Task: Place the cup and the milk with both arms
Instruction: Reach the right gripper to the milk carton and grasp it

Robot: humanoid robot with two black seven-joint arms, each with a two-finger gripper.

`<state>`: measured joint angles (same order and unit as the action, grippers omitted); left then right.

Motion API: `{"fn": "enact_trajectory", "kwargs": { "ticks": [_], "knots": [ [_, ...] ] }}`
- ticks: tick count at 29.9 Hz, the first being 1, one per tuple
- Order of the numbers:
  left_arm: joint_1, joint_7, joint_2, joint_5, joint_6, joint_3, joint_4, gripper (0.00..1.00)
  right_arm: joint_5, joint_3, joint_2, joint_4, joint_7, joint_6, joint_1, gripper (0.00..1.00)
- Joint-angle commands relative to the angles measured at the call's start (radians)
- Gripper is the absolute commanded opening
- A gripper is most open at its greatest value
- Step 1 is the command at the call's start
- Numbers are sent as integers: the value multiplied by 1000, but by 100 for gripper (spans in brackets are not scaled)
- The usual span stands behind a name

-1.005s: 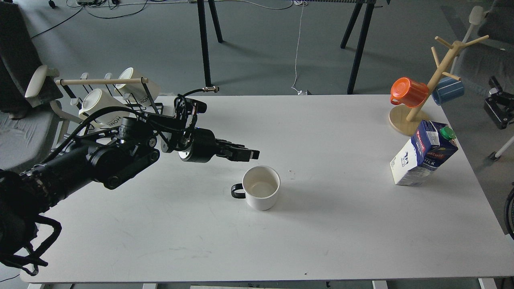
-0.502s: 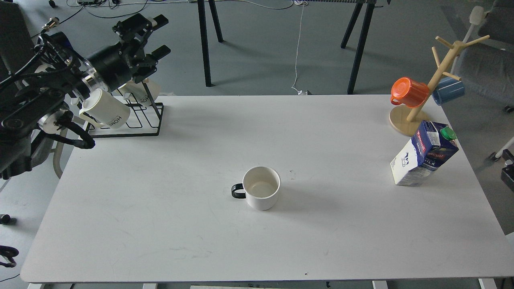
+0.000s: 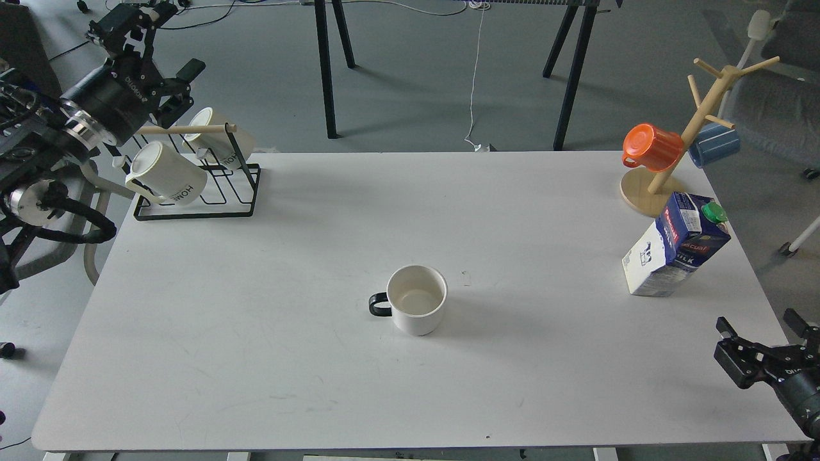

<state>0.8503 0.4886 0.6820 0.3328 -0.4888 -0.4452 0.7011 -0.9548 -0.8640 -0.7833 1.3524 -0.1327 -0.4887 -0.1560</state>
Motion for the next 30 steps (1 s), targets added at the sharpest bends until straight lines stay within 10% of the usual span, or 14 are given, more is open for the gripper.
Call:
{"fn": "enact_trajectory", "kwargs": {
  "ticks": [1,30],
  "knots": [
    [0,0,1,0,0,2,0,91,18,2,39,-13,-1,0,15,97],
    [-53,0,-2,5,0,0,-2,94,34,3,137,-191,2,0,199,97]
  ]
}}
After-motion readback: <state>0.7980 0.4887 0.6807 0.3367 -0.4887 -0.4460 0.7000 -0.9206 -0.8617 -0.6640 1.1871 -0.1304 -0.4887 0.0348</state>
